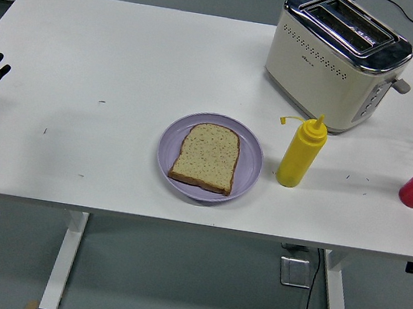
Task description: Pick up the cup,pour liquid into bread,place the cup on the desk
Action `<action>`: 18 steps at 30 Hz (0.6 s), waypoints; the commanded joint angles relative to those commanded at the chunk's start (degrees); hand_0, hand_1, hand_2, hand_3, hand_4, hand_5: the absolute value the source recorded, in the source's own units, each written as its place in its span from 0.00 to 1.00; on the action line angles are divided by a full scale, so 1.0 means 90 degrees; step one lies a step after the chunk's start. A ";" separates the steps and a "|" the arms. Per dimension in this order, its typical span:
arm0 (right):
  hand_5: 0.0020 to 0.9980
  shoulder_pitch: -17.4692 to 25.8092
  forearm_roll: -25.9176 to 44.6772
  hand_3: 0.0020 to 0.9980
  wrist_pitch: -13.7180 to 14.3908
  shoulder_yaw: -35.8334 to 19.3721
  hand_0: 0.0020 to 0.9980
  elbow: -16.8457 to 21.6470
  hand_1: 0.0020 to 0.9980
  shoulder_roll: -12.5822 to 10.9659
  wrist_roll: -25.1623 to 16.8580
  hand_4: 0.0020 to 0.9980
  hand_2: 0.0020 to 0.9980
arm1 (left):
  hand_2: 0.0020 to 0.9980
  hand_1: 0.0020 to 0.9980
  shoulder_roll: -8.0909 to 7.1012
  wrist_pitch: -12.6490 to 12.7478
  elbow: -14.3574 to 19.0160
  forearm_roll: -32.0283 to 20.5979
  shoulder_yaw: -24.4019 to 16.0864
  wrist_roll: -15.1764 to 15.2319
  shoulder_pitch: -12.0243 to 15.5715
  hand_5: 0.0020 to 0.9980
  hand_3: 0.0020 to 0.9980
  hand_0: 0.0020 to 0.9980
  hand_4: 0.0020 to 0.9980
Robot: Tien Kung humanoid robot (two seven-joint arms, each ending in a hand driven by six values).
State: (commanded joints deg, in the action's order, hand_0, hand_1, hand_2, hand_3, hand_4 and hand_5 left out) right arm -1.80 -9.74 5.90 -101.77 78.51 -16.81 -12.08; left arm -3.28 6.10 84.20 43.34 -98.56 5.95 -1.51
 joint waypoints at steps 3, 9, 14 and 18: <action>0.59 0.0004 -0.0003 0.77 -0.0008 -0.0003 0.80 0.0008 0.74 0.0006 0.0011 0.62 0.75 | 0.81 0.76 -0.0003 -0.0001 0.0004 0.0005 0.0010 0.0002 0.0000 1.00 0.71 0.72 0.66; 0.60 0.0005 -0.0001 0.77 -0.0051 -0.0019 0.80 0.0048 0.74 0.0003 0.0020 0.62 0.74 | 0.81 0.76 -0.0011 -0.0002 0.0018 0.0011 0.0028 0.0004 -0.0009 1.00 0.71 0.72 0.66; 0.60 0.0003 -0.0018 0.77 -0.0084 -0.0036 0.80 0.0067 0.74 -0.0003 0.0025 0.62 0.74 | 0.81 0.76 -0.0015 -0.0002 0.0016 0.0017 0.0041 0.0006 -0.0015 1.00 0.71 0.72 0.66; 0.59 -0.0012 -0.0043 0.77 -0.0126 -0.0049 0.80 0.0068 0.74 0.0012 0.0027 0.62 0.74 | 0.80 0.76 -0.0016 -0.0002 0.0013 0.0018 0.0047 0.0007 -0.0021 1.00 0.71 0.72 0.66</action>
State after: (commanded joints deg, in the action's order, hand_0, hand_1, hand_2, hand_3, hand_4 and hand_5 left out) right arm -1.91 -10.13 4.76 -102.21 79.12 -16.70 -11.83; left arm -3.42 6.08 84.31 43.51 -98.13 6.01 -1.69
